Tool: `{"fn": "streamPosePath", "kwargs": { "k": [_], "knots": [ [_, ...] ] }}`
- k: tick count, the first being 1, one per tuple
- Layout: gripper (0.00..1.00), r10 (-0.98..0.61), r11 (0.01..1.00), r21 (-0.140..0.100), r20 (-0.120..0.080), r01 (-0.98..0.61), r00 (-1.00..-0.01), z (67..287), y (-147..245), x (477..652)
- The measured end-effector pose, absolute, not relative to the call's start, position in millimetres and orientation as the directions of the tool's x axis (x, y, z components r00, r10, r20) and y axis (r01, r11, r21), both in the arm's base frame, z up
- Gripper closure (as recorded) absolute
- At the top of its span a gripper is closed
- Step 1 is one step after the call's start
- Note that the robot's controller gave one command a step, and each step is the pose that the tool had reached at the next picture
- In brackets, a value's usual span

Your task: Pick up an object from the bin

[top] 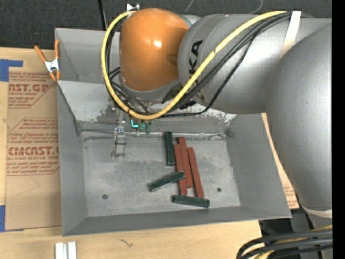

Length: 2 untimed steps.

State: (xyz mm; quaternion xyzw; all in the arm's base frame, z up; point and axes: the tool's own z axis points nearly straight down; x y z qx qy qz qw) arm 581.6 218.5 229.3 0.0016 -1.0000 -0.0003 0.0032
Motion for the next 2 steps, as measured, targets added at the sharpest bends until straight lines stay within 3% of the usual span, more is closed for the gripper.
{"fn": "streamPosePath", "kwargs": {
  "k": [1, 2],
  "knots": [
    [0.00, 0.063, 0.998, -0.003, 0.006, 0.063, -0.998, 179.2, 164.3, 550.3],
    [0.00, 0.020, 1.000, -0.004, 0.008, 0.020, -1.000, 77.8, 108.0, 527.2]
  ]
}}
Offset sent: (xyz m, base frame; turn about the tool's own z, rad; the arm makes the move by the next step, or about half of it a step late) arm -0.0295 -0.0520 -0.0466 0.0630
